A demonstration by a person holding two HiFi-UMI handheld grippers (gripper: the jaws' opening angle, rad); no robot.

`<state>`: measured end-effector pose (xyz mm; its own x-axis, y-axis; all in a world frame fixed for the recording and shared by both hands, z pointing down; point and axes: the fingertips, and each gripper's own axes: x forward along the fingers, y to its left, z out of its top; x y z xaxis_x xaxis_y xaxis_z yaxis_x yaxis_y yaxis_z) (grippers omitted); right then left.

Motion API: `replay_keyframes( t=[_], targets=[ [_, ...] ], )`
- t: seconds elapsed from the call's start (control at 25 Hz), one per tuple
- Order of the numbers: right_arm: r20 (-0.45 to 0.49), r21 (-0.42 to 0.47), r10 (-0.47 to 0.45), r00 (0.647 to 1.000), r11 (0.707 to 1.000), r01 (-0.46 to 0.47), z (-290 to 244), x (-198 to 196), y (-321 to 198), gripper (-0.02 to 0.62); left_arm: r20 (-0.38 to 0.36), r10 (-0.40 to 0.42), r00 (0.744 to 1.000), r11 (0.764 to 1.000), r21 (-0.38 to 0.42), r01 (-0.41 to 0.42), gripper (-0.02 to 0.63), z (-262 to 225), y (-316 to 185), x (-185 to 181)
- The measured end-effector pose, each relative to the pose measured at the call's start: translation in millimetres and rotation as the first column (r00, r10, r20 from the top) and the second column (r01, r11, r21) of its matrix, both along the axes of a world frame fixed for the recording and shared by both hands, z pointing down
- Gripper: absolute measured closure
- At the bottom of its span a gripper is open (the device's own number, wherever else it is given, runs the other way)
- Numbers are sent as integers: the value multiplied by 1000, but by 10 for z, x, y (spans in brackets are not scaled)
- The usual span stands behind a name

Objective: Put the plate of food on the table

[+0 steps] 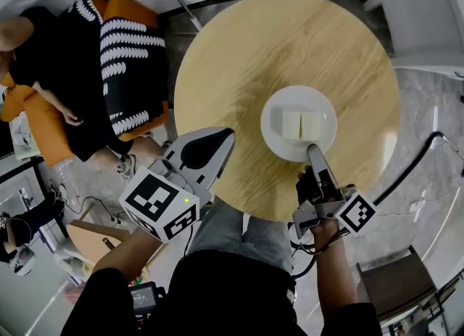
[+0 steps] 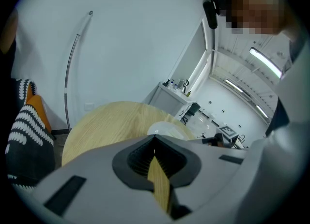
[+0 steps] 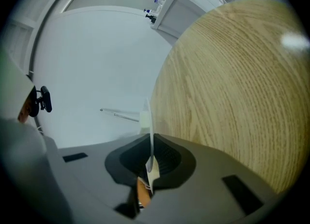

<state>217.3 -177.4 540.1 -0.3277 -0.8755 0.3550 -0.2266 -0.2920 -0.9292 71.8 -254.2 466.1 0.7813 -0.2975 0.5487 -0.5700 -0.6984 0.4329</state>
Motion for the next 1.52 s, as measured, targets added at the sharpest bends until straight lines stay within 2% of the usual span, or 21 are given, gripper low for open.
replay_keyframes(
  t=[0.32, 1.0, 1.24, 1.4, 1.52],
  targets=[
    [14, -60, -3, 1000, 998, 3, 246, -48, -63, 577, 18, 4, 1000, 1000, -22, -4, 600, 157, -42, -59],
    [37, -113, 17, 999, 994, -13, 375, -47, -4, 566, 32, 1, 999, 1000, -28, 0, 600, 177, 7, -40],
    [12, -142, -31, 999, 989, 33, 376, -75, -18, 564, 33, 0, 999, 999, -36, 1, 600, 175, 13, -23],
    [5, -131, -69, 998, 989, 69, 359, -102, -33, 524, 29, 6, 1000, 999, -42, -5, 600, 195, 5, 4],
    [-36, -130, -152, 988, 981, 146, 362, -146, -23, 480, 28, 7, 1000, 999, -43, -6, 600, 202, -8, 17]
  ],
)
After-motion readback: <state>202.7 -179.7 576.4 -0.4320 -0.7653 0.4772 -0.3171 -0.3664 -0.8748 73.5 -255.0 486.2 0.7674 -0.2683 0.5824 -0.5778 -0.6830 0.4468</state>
